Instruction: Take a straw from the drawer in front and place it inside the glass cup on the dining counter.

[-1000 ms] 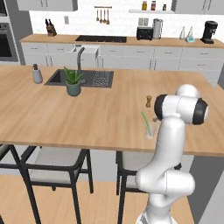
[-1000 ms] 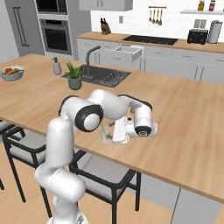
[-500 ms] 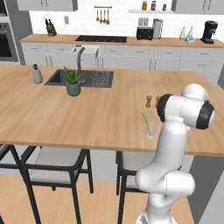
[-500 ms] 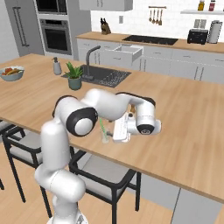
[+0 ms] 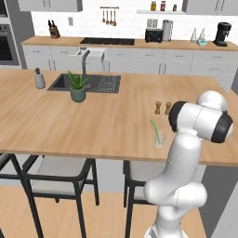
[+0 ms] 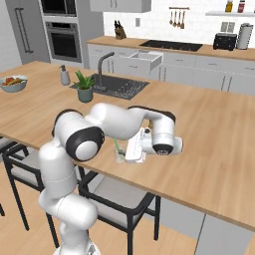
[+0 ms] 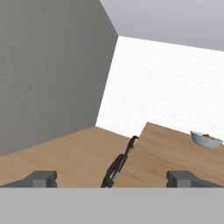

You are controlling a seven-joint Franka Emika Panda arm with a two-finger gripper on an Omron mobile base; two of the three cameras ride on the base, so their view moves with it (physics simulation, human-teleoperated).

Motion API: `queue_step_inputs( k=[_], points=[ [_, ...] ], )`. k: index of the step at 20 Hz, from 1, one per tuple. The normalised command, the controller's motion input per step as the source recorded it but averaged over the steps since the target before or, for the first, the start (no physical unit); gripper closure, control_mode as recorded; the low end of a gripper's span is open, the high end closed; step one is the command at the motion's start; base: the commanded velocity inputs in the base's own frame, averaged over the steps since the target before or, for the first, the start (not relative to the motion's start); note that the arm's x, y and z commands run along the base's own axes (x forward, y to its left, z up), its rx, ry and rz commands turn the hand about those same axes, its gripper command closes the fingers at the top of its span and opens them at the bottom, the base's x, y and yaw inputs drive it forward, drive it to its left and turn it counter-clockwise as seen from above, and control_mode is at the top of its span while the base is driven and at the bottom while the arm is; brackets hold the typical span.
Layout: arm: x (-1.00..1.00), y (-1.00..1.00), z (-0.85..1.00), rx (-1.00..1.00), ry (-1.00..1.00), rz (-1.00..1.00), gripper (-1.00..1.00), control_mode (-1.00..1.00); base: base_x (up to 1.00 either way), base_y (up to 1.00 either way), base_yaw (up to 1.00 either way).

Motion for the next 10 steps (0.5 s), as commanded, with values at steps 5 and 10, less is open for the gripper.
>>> queue_step_inputs(
  k=[5, 10],
  points=[
    [-0.03, 0.0, 0.0, 0.0, 0.0, -0.02, -1.0, -1.0, 0.0, 0.0, 0.0],
    [-0.06, 0.0, 0.0, 0.0, 0.0, -0.01, -1.0, -1.0, 0.0, 0.0, 0.0]
  ],
)
